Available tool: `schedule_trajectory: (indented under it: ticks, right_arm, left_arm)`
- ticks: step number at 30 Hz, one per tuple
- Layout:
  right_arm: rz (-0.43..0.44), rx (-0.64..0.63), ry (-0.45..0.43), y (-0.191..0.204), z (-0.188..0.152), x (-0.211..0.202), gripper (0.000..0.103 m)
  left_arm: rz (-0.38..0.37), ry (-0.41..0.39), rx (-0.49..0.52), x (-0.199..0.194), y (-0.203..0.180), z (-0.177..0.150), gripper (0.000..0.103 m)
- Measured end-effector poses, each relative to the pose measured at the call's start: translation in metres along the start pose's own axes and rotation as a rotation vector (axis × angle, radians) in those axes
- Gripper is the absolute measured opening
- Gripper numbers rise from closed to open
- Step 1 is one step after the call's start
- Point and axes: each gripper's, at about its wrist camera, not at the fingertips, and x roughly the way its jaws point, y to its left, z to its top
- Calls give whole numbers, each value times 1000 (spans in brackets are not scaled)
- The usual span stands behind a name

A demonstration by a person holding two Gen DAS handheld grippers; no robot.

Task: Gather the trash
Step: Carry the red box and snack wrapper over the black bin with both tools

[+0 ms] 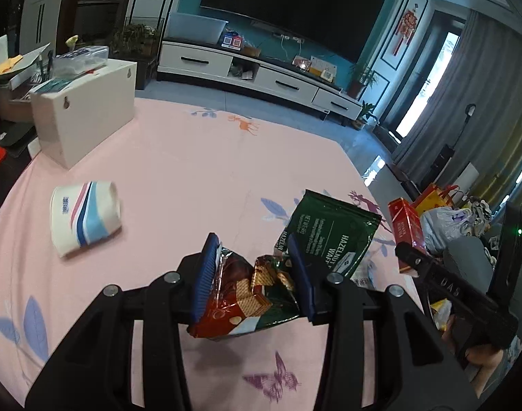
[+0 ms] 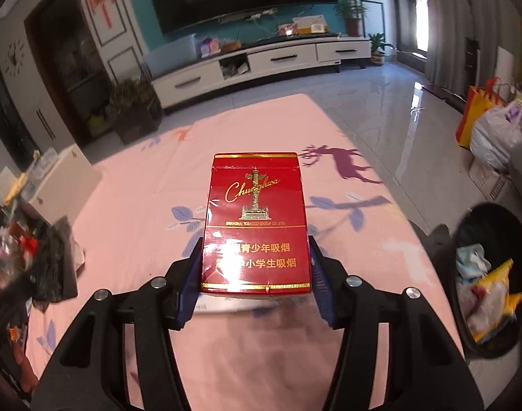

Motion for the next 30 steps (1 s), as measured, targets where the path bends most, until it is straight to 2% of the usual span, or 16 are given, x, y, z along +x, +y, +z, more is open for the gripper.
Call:
schedule_trajectory:
  ticks: [6,13,17,21,24,30]
  right_arm:
    - [-19,58,-20,-21,-17,-26,56]
    - [-42,65,-61,-33,-12,-48,56]
    - [-51,87,-106,-53,-7,-70,56]
    - [-120,123,-133,-83,-6,-85,56]
    - [-175,175,-145,-111,-8,-95,56]
    - [-208,346,-132,-177,-18,-104,56]
  left_arm:
    - [-25,-1,-3,-21,-4,-31,43]
    - [-84,-24,36,-30,-28,-30,43]
    - [-155,-33,79,-35,-64,-30,43]
    - [-218,-35,120,-28,-104,-33,44]
    - [-268,18,126,-8,-136,-40,44]
    - [-308,70,201,22,-192,-53,44]
